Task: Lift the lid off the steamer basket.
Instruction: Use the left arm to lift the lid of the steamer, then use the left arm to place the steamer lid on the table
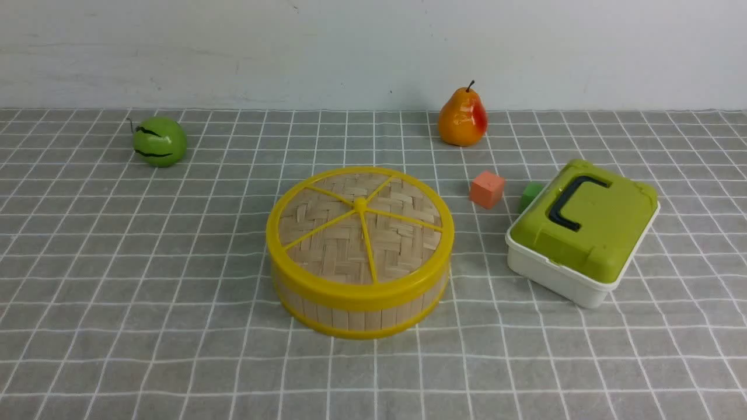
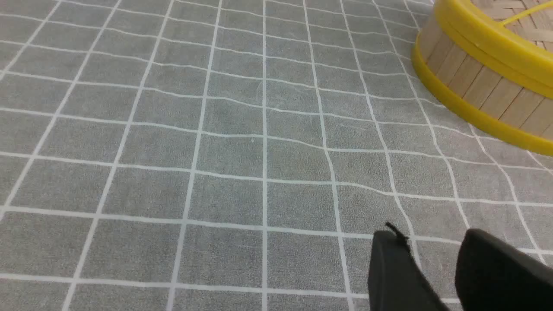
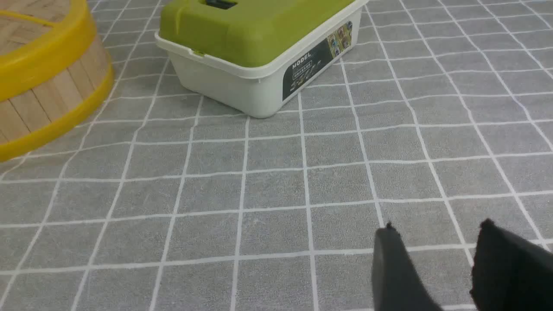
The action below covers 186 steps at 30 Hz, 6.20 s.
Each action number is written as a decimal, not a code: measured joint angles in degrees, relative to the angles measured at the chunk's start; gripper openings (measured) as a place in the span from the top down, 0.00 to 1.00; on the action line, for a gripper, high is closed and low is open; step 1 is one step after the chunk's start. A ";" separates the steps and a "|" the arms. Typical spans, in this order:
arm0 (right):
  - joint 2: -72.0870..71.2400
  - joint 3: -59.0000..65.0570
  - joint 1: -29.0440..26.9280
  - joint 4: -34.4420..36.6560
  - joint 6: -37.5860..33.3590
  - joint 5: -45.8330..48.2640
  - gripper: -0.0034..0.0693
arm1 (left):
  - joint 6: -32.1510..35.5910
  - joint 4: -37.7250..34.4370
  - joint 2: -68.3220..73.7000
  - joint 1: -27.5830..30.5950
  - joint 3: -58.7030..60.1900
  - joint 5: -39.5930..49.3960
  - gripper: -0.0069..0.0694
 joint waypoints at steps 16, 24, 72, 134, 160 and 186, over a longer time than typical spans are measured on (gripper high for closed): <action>0.00 0.00 0.00 0.00 0.00 0.00 0.62 | 0.00 -0.05 0.00 0.00 0.00 0.00 0.61; 0.00 0.00 0.00 0.00 0.00 0.00 0.62 | 0.00 -0.05 0.00 0.00 0.00 0.00 0.61; 0.00 0.00 0.00 0.00 0.00 0.00 0.62 | 2.44 -4.47 33.81 -0.06 -43.45 -19.56 0.93; 0.00 0.00 0.00 0.00 0.00 0.00 0.62 | -1.18 10.67 126.47 -26.54 -120.94 40.37 0.63; 0.00 0.00 0.00 0.00 0.00 0.00 0.62 | -5.35 21.73 107.88 -26.54 -120.93 41.39 0.76; 0.00 0.00 0.00 0.00 0.00 0.00 0.62 | -20.40 21.18 102.49 -1.30 -76.79 11.14 0.76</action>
